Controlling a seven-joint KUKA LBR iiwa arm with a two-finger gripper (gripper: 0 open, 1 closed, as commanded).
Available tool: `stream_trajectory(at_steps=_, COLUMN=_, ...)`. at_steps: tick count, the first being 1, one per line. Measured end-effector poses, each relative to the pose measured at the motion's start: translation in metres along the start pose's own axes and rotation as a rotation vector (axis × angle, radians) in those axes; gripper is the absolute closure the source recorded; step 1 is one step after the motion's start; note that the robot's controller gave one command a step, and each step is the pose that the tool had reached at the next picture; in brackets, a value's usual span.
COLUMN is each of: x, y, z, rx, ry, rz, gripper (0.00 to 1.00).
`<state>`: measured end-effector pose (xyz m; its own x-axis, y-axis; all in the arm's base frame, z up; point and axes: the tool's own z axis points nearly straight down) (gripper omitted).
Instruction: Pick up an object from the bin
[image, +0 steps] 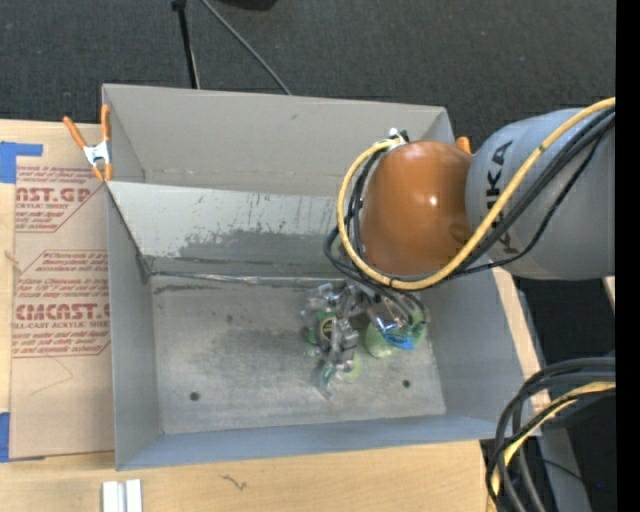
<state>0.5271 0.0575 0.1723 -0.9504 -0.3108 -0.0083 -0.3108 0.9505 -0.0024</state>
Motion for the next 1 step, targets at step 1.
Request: stream_trajectory(at_steps=1, x=-0.0135, y=-0.0036, z=-0.0679, rx=0.000, ry=-0.002, rz=0.013, gripper=1.00)
